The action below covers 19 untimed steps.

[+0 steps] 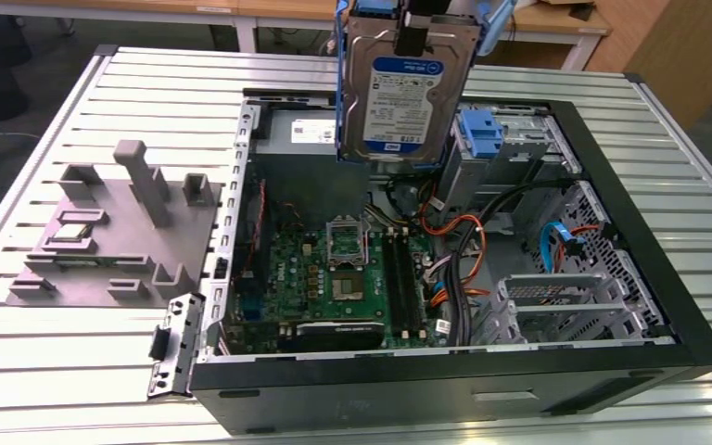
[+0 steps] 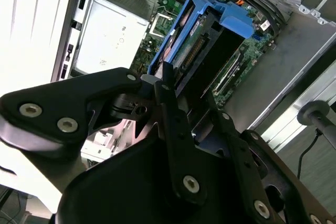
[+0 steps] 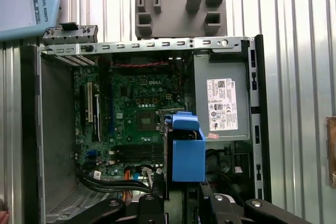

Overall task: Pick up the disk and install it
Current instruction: 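Pick up the disk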

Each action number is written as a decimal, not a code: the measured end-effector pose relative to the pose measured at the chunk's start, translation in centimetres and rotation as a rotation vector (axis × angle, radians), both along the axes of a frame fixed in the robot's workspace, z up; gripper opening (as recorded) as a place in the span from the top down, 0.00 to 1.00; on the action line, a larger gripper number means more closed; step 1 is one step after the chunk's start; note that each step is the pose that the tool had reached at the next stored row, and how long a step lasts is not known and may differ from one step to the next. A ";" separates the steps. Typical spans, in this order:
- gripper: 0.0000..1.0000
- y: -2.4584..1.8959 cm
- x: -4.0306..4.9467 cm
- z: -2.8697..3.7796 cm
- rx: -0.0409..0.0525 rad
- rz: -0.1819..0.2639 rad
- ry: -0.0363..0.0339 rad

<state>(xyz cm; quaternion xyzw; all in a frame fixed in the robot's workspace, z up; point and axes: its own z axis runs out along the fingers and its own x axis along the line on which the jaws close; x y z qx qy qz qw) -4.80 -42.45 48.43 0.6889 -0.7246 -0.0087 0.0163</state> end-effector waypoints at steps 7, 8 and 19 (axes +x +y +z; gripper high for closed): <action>0.65 -0.59 0.00 -0.02 -0.0013 0.000 0.0000; 0.65 -0.69 0.00 -0.03 -0.0013 0.000 -0.0001; 0.65 -2.23 0.00 -0.09 -0.0018 0.000 -0.0001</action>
